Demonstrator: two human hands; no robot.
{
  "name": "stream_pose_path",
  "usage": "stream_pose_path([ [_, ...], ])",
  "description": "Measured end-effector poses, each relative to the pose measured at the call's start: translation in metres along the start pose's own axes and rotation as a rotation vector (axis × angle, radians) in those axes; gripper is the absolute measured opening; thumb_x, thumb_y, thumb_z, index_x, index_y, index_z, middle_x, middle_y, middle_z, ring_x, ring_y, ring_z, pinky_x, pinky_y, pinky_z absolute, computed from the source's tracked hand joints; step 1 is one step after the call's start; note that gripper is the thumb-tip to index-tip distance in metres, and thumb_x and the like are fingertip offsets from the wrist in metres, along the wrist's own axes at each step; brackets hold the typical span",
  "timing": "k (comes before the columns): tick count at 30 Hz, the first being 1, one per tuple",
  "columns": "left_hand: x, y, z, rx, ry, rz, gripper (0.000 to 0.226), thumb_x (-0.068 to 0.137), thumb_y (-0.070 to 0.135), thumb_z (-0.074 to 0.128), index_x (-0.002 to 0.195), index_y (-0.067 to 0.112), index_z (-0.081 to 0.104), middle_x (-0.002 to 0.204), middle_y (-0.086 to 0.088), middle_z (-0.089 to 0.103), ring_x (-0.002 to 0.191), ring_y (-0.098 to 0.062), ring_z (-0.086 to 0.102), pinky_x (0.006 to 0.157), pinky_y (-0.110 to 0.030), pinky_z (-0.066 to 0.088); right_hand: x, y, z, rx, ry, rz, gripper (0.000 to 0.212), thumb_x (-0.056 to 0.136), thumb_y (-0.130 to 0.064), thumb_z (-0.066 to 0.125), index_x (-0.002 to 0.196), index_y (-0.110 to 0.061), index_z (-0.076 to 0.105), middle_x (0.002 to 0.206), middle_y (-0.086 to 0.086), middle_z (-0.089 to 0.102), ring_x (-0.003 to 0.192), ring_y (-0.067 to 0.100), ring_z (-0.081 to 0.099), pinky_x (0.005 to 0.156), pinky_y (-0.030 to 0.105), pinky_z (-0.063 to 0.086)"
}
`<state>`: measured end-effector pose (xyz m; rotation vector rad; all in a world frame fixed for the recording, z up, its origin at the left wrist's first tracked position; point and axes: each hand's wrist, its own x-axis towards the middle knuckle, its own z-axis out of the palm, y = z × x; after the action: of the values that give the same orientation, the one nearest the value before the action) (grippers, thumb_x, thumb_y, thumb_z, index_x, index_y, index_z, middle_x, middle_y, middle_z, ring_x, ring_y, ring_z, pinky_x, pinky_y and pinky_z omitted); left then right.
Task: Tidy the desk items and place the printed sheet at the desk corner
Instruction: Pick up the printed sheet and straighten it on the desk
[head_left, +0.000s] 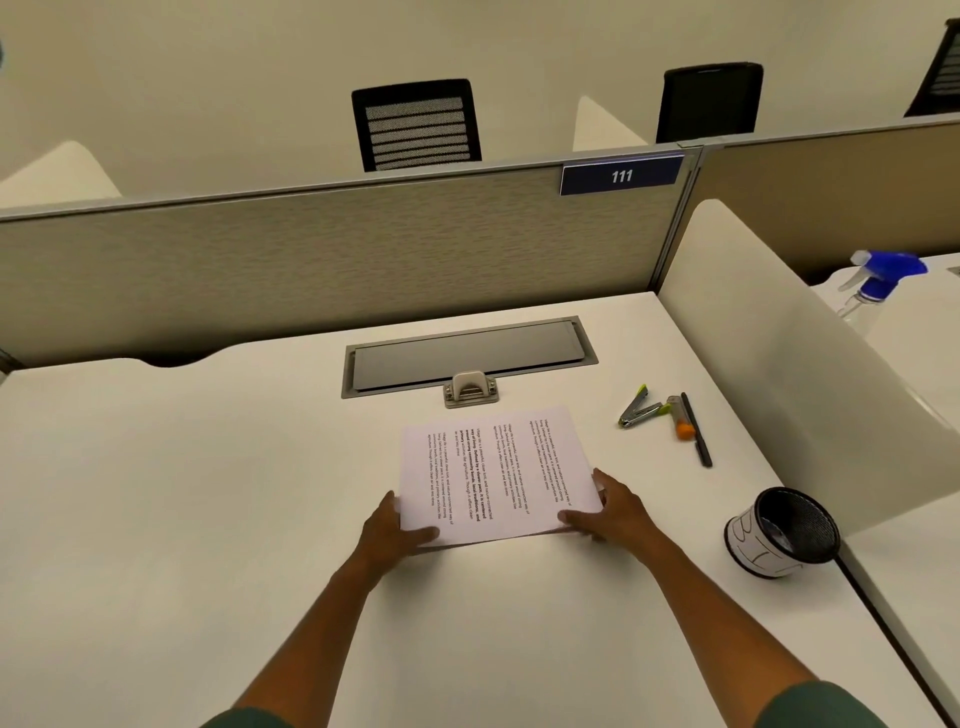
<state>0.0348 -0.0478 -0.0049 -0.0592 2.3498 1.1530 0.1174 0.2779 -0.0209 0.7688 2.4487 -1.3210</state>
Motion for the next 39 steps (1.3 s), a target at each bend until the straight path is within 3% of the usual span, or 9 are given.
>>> stream_pose_path([
  [2,0.003,0.004,-0.002,-0.097,0.042,-0.064,0.051,0.080,0.025,0.078,0.119,0.008,0.049,0.121,-0.013,0.063,0.107,-0.031,0.060,0.094,-0.046,0.052,0.003,-0.001,-0.002,0.111,0.025,0.031,0.065,0.072,-0.048,0.080,0.124,-0.018,0.055,0.099,-0.006,0.065,0.074,0.020,0.071,0.064,0.034,0.062],
  [5,0.010,0.012,-0.004,-0.155,0.093,-0.141,0.071,0.087,0.022,0.071,0.145,0.003,0.033,0.146,-0.017,0.044,0.129,-0.035,0.048,0.107,-0.051,0.042,0.008,-0.005,-0.004,0.160,0.065,0.075,0.066,0.084,-0.044,0.071,0.137,-0.012,0.050,0.120,0.008,0.063,0.103,0.028,0.065,0.084,0.041,0.059],
  [7,0.016,0.015,-0.005,-0.177,0.114,-0.147,0.074,0.089,0.019,0.069,0.149,0.004,0.029,0.151,-0.017,0.038,0.133,-0.037,0.043,0.109,-0.053,0.039,0.013,-0.009,-0.006,0.103,0.104,0.095,0.066,0.088,-0.043,0.066,0.142,-0.010,0.047,0.134,0.012,0.058,0.119,0.029,0.056,0.100,0.042,0.050],
  [10,0.025,0.019,-0.006,-0.172,0.146,-0.146,0.071,0.089,0.017,0.068,0.148,0.006,0.031,0.152,-0.017,0.037,0.133,-0.038,0.044,0.108,-0.054,0.040,0.024,-0.014,-0.010,0.092,0.128,0.113,0.058,0.091,-0.039,0.065,0.138,-0.009,0.051,0.139,0.013,0.055,0.125,0.031,0.053,0.105,0.043,0.045],
  [16,0.051,0.036,-0.005,-0.159,0.188,-0.159,0.066,0.091,0.016,0.064,0.148,0.010,0.031,0.148,-0.018,0.042,0.127,-0.038,0.049,0.107,-0.053,0.041,0.055,-0.023,-0.022,0.216,0.180,0.176,0.042,0.090,-0.027,0.067,0.126,-0.007,0.060,0.121,0.016,0.065,0.104,0.033,0.065,0.089,0.048,0.057],
  [22,0.072,0.042,-0.006,-0.191,0.341,-0.161,0.052,0.090,0.005,0.061,0.140,0.007,0.047,0.144,-0.017,0.047,0.129,-0.036,0.048,0.111,-0.050,0.038,0.084,-0.031,-0.028,0.305,0.178,0.194,0.034,0.088,-0.020,0.067,0.120,-0.010,0.063,0.101,0.013,0.070,0.082,0.027,0.072,0.073,0.043,0.062],
  [26,0.086,0.043,-0.006,-0.263,0.460,-0.232,0.038,0.086,0.004,0.065,0.124,0.001,0.062,0.135,-0.018,0.057,0.124,-0.036,0.053,0.109,-0.045,0.041,0.097,-0.032,-0.031,0.370,0.165,0.200,0.027,0.085,-0.013,0.069,0.112,-0.012,0.065,0.098,0.015,0.071,0.080,0.030,0.072,0.072,0.044,0.062],
  [31,0.098,0.036,-0.008,-0.261,0.454,-0.272,0.021,0.080,0.007,0.074,0.100,0.001,0.074,0.108,-0.019,0.072,0.101,-0.037,0.066,0.097,-0.047,0.052,0.103,-0.030,-0.029,0.366,0.128,0.171,0.012,0.085,-0.007,0.068,0.097,-0.006,0.072,0.088,0.017,0.073,0.079,0.033,0.072,0.074,0.047,0.062],
  [39,0.105,0.037,-0.016,-0.316,0.436,-0.288,0.017,0.077,0.002,0.076,0.093,0.000,0.074,0.101,-0.019,0.073,0.096,-0.037,0.068,0.094,-0.048,0.054,0.105,-0.027,-0.028,0.390,0.140,0.120,0.012,0.086,-0.006,0.070,0.097,-0.004,0.074,0.086,0.016,0.075,0.076,0.030,0.072,0.073,0.043,0.062],
])
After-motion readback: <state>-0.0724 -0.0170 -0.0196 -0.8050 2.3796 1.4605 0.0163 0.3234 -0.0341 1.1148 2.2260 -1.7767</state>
